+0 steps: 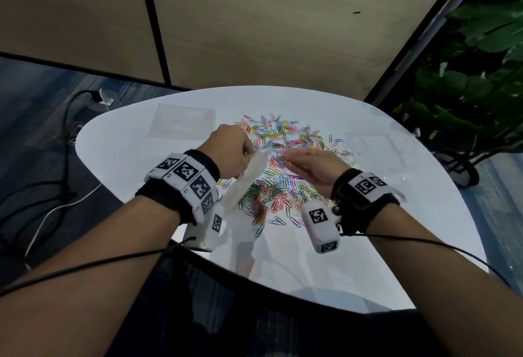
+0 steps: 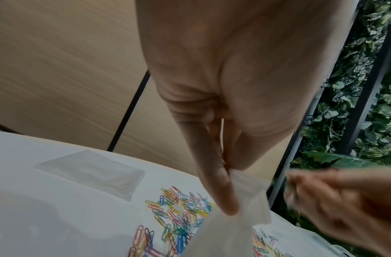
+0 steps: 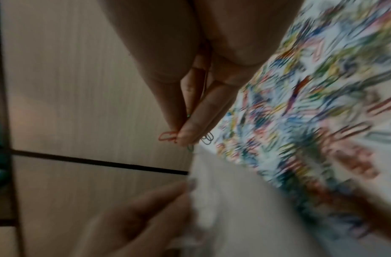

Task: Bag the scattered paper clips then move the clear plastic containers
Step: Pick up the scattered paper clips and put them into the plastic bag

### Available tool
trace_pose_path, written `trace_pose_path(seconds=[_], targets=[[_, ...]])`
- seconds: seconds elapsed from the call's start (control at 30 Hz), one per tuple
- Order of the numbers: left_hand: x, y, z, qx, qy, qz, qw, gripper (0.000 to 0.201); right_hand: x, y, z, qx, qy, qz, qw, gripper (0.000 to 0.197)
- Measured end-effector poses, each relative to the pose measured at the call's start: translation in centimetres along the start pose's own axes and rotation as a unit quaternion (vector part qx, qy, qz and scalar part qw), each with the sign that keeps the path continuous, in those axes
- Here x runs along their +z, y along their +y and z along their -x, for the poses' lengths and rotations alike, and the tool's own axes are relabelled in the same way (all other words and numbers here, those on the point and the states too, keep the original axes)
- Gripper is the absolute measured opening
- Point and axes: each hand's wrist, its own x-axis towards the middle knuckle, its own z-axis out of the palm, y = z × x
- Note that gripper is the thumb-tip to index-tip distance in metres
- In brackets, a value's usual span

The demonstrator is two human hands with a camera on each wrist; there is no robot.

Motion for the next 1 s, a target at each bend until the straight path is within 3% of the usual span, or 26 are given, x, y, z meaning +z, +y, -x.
trace_pose_path(seconds=[0.1, 0.27, 0.37, 0.53, 0.57, 0.67, 0.73, 0.8, 0.87, 0.9, 0.93, 1.0], targets=[[0.6, 0.5, -0.2, -0.002, -0.008, 0.018, 1.000, 0.024, 1.7, -1.3, 1.0, -0.033, -0.026, -0.009, 0.999, 0.012], [1.0, 1.4, -0.4, -0.014, 0.013, 0.079, 0.997, 0.020, 3.7, 0.9, 0.4, -0.088, -0.002, 0.159, 0.983, 0.006], [1.1, 1.2, -0.5, -0.027, 0.014, 0.103, 0.994, 0.020, 4.1, 1.6, -0.7, -0.124, 0.037, 0.283, 0.950, 0.009], [0.8, 0.8, -0.5, -0.039, 0.024, 0.117, 0.992, 0.017, 4.0, 1.0, 0.2, -0.203, 0.002, 0.397, 0.895, 0.006], [0.7, 0.7, -0.5, -0.039, 0.026, 0.119, 0.992, 0.016, 3.8, 0.7, 0.4, -0.212, -0.010, 0.388, 0.897, 0.006], [0.3, 0.2, -0.5, -0.044, 0.041, 0.119, 0.991, 0.016, 2.2, -0.1, 0.5, -0.186, -0.014, 0.282, 0.941, 0.009], [0.1, 0.0, -0.5, -0.057, 0.050, 0.115, 0.991, 0.018, 0.0, 0.3, 0.3, -0.141, 0.002, 0.321, 0.937, 0.020], [0.0, -0.1, -0.6, -0.060, 0.050, 0.105, 0.991, 0.020, -2.5, 2.2, -0.2, -0.042, 0.007, 0.470, 0.882, 0.054], [-0.1, -0.2, -0.7, -0.062, 0.048, 0.096, 0.992, 0.020, -4.0, 5.1, -0.5, 0.042, -0.001, 0.626, 0.778, 0.092], [-0.1, -0.2, -0.8, -0.064, 0.048, 0.094, 0.992, 0.020, -4.4, 6.6, -0.6, 0.050, -0.003, 0.663, 0.747, 0.105], [-0.1, -0.3, -0.8, -0.065, 0.047, 0.092, 0.993, 0.020, -4.4, 8.0, -0.6, 0.044, -0.001, 0.671, 0.740, 0.111], [-0.1, -0.5, -0.8, -0.062, 0.046, 0.083, 0.994, 0.019, -3.9, 10.0, -0.8, 0.006, 0.010, 0.655, 0.755, 0.110]])
